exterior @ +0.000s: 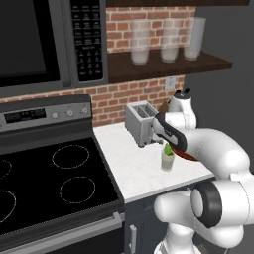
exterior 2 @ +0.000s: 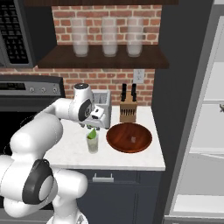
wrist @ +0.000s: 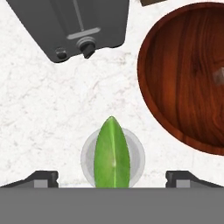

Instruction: Grab a lemon wedge from the fridge and one ice cube from the ice bowl, and put them in the glass of lemonade.

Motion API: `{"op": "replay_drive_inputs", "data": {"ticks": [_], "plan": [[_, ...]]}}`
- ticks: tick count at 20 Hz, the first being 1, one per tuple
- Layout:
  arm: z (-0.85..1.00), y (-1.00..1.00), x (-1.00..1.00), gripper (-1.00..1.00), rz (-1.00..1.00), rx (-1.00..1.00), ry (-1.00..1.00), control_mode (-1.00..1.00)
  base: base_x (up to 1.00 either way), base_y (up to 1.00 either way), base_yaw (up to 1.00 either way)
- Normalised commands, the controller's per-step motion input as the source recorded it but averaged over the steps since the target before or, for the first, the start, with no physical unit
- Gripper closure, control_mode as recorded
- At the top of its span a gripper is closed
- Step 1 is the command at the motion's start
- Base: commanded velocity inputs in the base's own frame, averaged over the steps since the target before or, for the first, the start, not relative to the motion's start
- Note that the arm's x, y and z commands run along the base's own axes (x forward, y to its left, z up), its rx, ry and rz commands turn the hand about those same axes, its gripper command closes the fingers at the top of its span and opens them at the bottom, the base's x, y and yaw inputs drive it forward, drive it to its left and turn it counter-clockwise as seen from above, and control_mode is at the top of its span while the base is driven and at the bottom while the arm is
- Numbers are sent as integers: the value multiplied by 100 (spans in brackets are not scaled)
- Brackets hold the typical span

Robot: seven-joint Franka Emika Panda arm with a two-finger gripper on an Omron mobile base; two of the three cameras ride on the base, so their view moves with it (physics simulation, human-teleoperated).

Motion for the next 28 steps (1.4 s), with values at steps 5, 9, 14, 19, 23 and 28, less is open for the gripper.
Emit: {"op": "replay_drive_inputs", "data": {"ticks": [5,9,14,19,23,28], "plan": [[6,0,-15,-100,0,0,0,-100,0,0,0],[7,0,-36,-100,0,1,0,-100,0,0,0],[4,0,-50,-100,0,1,-3,-100,0,0,0],[5,0,-52,-100,0,1,-2,-100,0,0,0],[15,0,-54,-100,0,1,-4,-100,0,0,0],[90,0,-37,-100,1,-1,3,-100,0,0,0]]}}
